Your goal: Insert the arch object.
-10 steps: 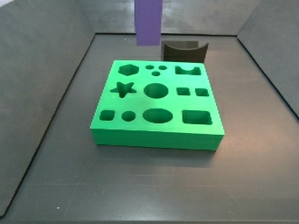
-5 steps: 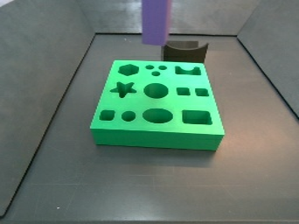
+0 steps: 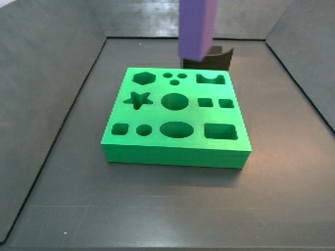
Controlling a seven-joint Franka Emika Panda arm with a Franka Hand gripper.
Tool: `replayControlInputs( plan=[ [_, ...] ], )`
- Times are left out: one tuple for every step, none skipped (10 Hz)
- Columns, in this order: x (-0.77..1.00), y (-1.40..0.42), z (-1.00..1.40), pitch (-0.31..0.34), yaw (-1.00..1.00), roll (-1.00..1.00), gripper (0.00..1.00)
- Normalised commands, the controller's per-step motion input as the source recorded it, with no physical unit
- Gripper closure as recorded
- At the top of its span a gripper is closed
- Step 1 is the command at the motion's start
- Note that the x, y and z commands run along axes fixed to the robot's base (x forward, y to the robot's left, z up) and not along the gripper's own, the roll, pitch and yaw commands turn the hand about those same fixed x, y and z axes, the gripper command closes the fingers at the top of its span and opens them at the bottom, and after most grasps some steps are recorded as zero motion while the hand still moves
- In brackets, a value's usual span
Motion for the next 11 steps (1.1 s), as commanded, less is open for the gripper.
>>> replayControlInputs(
  plan=[
    [0.41,0.00,-0.37,0.000,-0.80,0.19,1.00],
    [0.37,0.00,-0.34,0.000,-0.83,0.18,1.00],
    [0.31,0.01,-0.29,0.000,-0.88,0.14,1.00],
    [0.25,0.03,-0.26,-0.006,-0.91,0.10,1.00],
    [0.27,0.11,-0.18,-0.020,-0.89,0.03,1.00],
    [0.29,0.13,-0.18,-0.016,-0.88,0.01,1.00],
    [0.32,0.16,-0.21,-0.007,-0.85,0.00,1.00],
    [0.33,0.29,-0.24,0.000,-0.74,0.00,1.00],
    [0.29,0.38,-0.25,-0.004,-0.66,0.00,1.00],
    [0.29,0.39,-0.24,-0.010,-0.66,0.00,1.00],
    [0.31,0.31,-0.22,0.000,-0.73,0.00,1.00]
  ],
)
